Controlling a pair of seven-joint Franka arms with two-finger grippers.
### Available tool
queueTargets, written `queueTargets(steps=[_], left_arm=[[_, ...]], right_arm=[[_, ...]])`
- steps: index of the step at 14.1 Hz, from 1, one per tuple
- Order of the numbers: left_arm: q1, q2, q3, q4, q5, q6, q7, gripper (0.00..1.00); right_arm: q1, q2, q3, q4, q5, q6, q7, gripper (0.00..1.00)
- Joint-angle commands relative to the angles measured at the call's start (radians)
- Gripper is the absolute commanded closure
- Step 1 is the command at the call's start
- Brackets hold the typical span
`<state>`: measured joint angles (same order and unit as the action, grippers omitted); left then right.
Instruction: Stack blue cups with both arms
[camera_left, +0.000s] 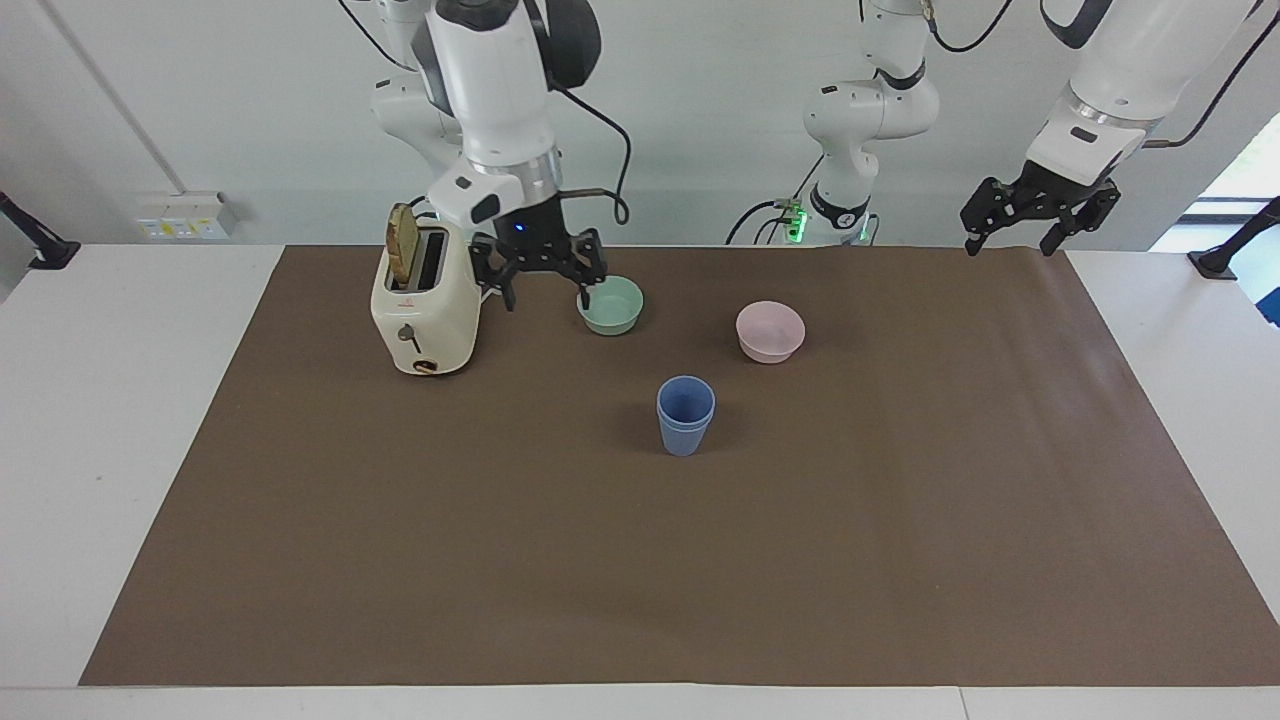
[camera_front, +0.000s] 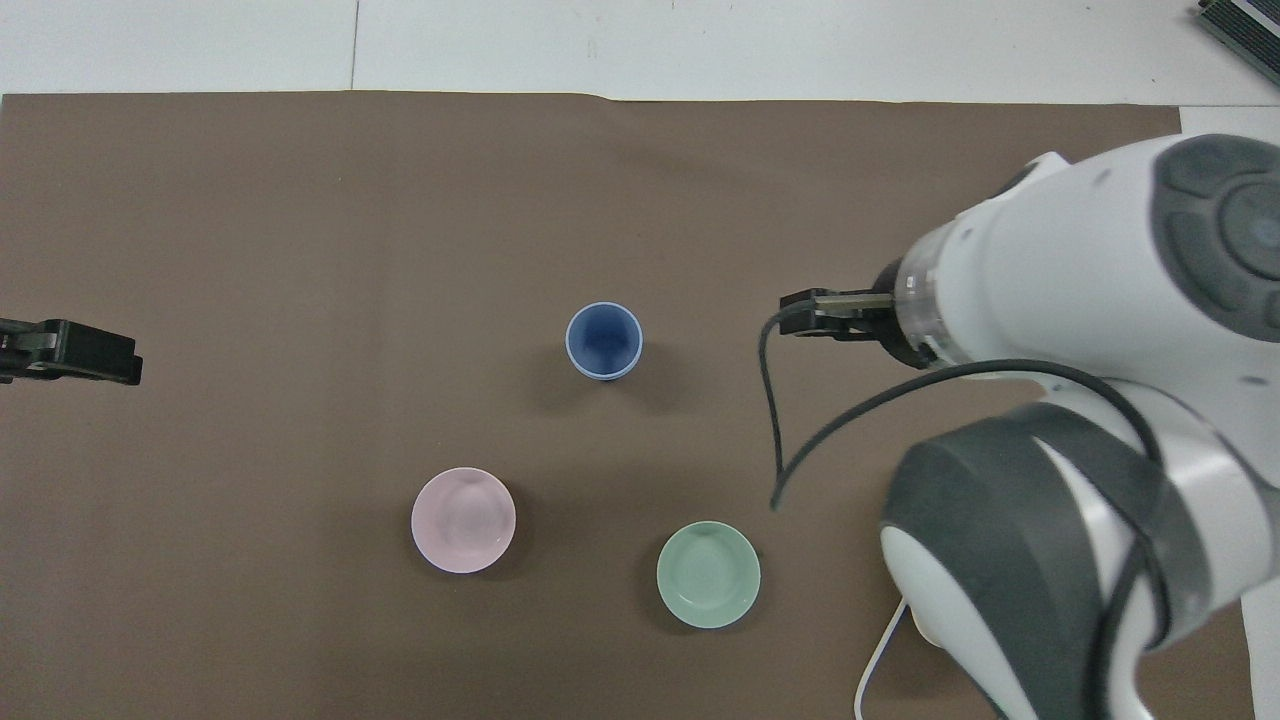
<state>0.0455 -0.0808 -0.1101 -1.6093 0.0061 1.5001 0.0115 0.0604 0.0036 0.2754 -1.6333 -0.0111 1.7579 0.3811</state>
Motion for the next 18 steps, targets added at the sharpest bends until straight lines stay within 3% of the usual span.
queueTargets(steps=[1, 3, 7, 12, 14, 18], left_arm=[[0.014, -0.019, -0.005, -0.011, -0.009, -0.006, 0.008, 0.0], [0.014, -0.019, -0.005, -0.011, -0.008, -0.008, 0.008, 0.0], [0.014, -0.019, -0.005, -0.011, -0.009, -0.008, 0.008, 0.0], [0.014, -0.019, -0.005, -0.011, -0.008, -0.006, 0.008, 0.0], [0.013, -0.019, -0.005, -0.011, -0.009, -0.008, 0.008, 0.0], [0.013, -0.019, -0.005, -0.011, -0.009, -0.008, 0.008, 0.0]], right_arm=[[-0.1, -0.123, 0.01, -0.117, 0.016, -0.055, -0.108, 0.0], [-0.122, -0.149, 0.005, -0.123, 0.016, -0.093, -0.123, 0.0], [-0.156, -0.125, 0.002, -0.074, 0.014, -0.127, -0.128, 0.0], [-0.182, -0.016, -0.002, 0.102, -0.007, -0.193, -0.13, 0.0], [-0.183, 0.007, -0.005, 0.113, -0.013, -0.192, -0.134, 0.0], [-0.149, -0.026, -0.079, 0.128, -0.036, -0.202, -0.182, 0.0]])
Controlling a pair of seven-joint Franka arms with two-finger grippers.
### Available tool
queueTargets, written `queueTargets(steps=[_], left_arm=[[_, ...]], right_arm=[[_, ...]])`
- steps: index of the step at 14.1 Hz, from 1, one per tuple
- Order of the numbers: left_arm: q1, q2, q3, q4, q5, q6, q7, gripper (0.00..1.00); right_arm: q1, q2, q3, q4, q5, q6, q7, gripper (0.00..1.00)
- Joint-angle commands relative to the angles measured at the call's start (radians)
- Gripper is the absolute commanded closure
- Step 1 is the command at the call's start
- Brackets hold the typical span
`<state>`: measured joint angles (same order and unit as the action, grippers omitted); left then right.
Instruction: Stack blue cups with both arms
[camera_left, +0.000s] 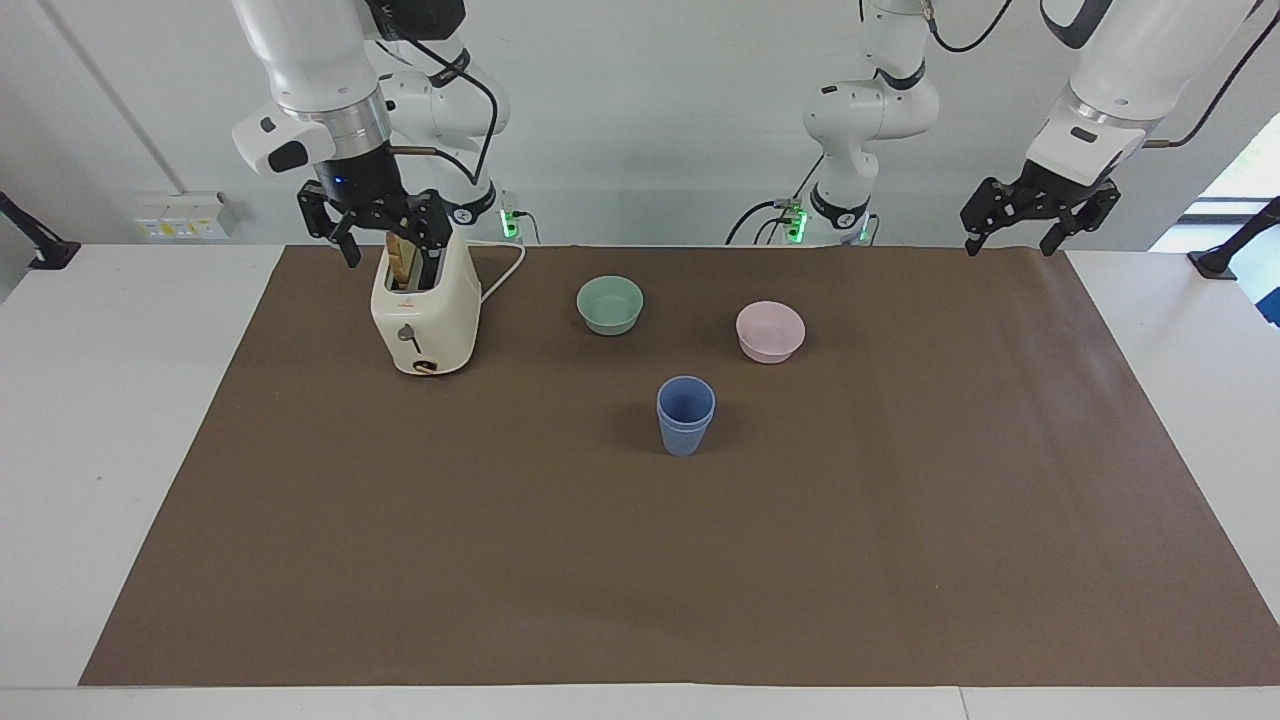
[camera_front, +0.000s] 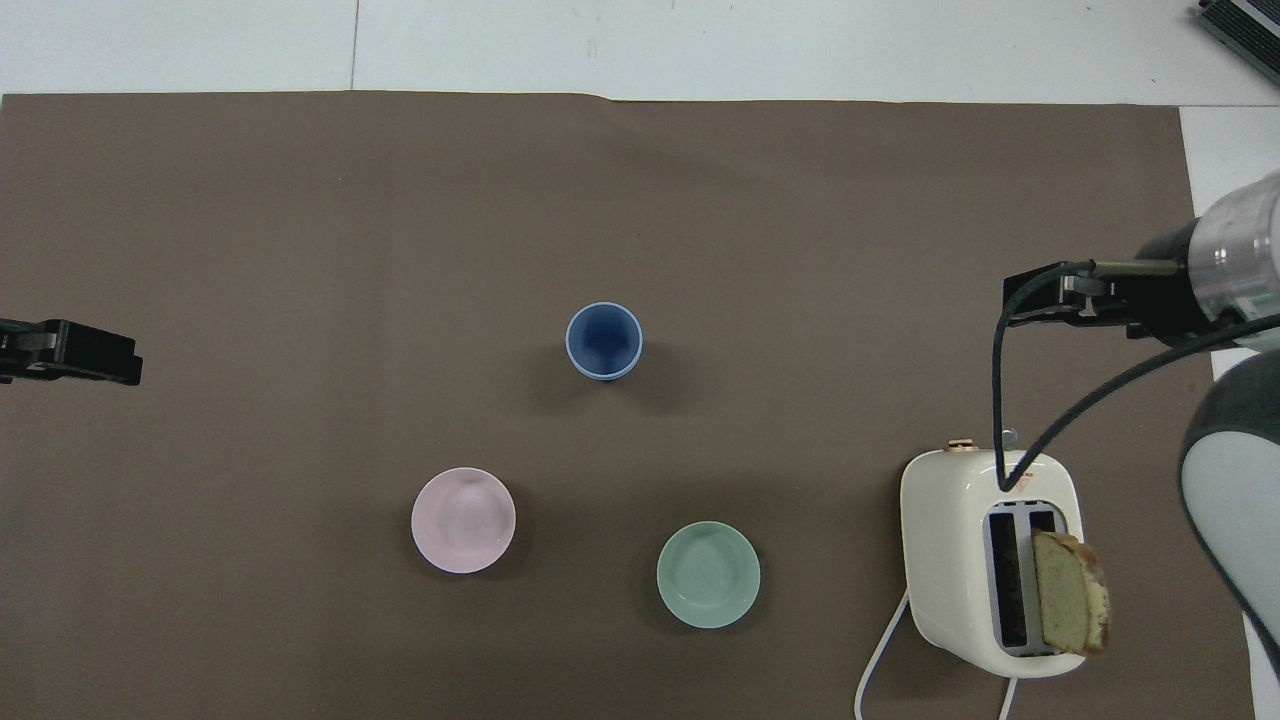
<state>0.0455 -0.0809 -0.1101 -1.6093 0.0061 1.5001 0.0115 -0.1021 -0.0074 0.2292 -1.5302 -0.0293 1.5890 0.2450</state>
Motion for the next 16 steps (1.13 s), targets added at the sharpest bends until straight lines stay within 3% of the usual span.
queueTargets(steps=[1, 8, 11, 16], left_arm=[[0.014, -0.019, -0.005, -0.011, -0.009, -0.008, 0.008, 0.0], [0.014, -0.019, -0.005, -0.009, -0.009, -0.006, 0.008, 0.0], [0.014, -0.019, -0.005, -0.011, -0.009, -0.006, 0.008, 0.0], [0.014, -0.019, -0.005, -0.011, -0.009, -0.008, 0.008, 0.0]], right_arm=[[0.013, -0.02, -0.043, 0.024, -0.018, -0.055, -0.071, 0.0], [0.016, -0.04, -0.099, -0.001, -0.008, -0.089, -0.138, 0.0], [0.082, -0.042, -0.164, -0.004, 0.008, -0.1, -0.139, 0.0], [0.094, -0.043, -0.171, -0.005, 0.008, -0.098, -0.138, 0.0]])
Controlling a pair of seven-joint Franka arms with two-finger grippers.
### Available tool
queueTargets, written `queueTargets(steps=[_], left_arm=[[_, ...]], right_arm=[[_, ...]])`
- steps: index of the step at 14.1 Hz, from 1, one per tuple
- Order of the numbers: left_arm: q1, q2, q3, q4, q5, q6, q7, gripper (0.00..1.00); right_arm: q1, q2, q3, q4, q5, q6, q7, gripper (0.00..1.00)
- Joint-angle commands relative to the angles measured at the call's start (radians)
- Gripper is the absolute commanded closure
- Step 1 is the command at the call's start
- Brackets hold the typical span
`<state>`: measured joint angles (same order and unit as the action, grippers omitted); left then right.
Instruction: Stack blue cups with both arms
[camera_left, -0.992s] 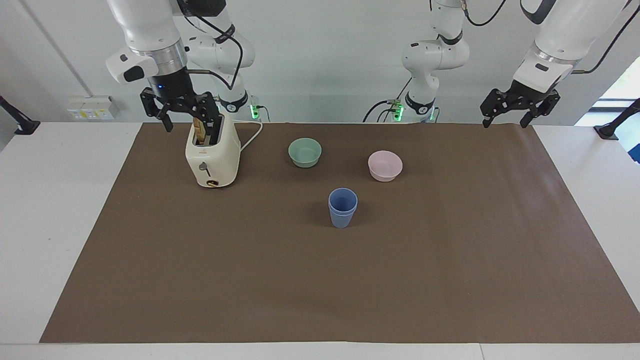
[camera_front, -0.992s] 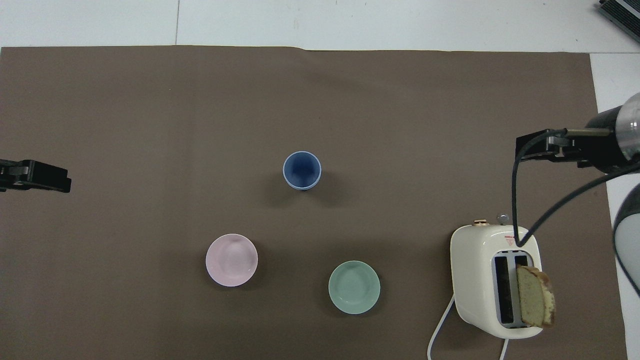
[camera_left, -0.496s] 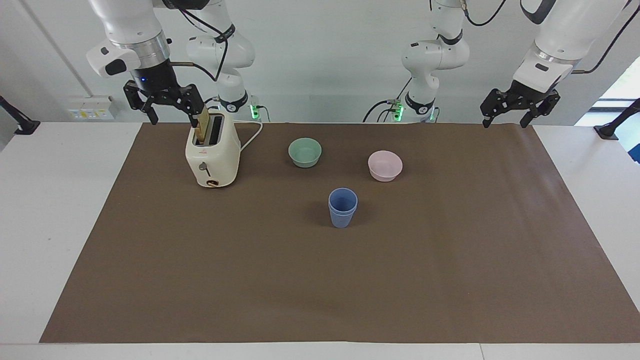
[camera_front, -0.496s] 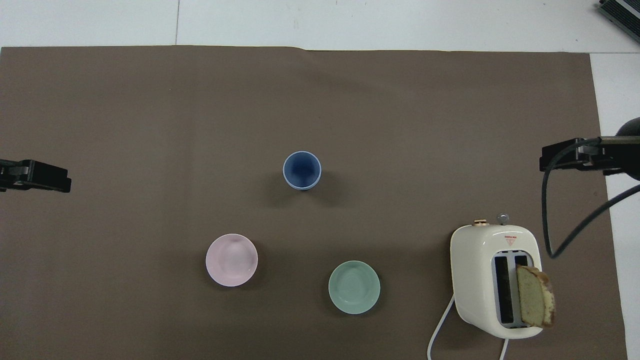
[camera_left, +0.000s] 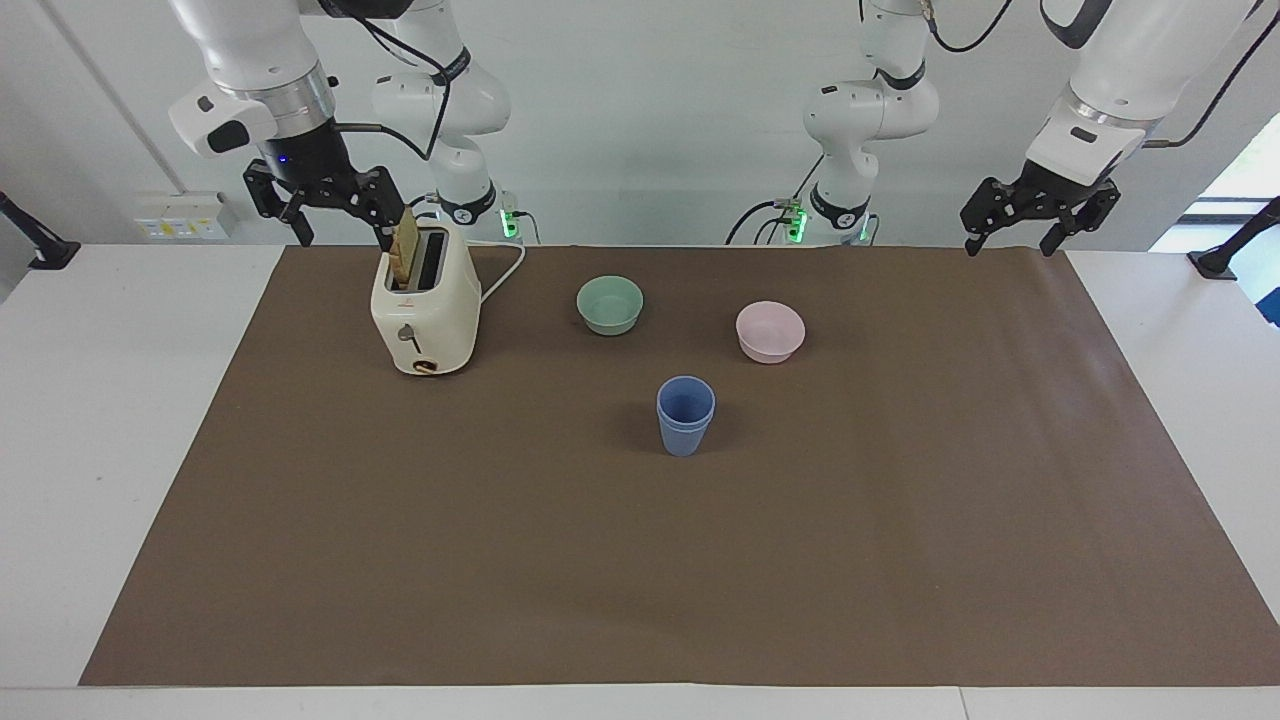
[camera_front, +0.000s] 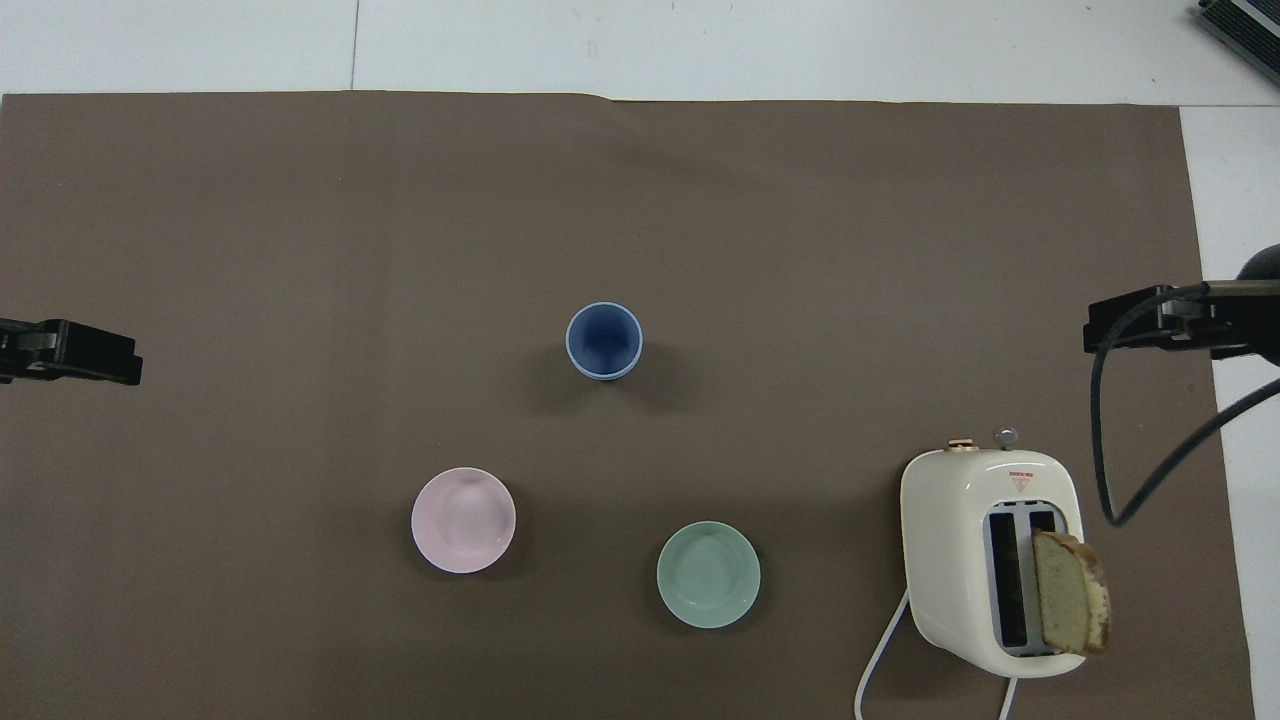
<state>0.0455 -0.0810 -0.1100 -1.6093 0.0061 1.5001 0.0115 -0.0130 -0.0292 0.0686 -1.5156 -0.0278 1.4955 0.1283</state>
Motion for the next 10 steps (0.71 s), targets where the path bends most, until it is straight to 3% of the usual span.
queueTargets(steps=[1, 10], left_arm=[[0.014, -0.019, -0.005, -0.011, -0.009, -0.006, 0.008, 0.0], [0.014, -0.019, -0.005, -0.011, -0.009, -0.006, 0.008, 0.0]], right_arm=[[0.005, -0.021, -0.01, -0.02, 0.006, -0.004, -0.021, 0.0], [-0.005, -0.02, -0.006, -0.02, 0.006, 0.0, -0.012, 0.0]])
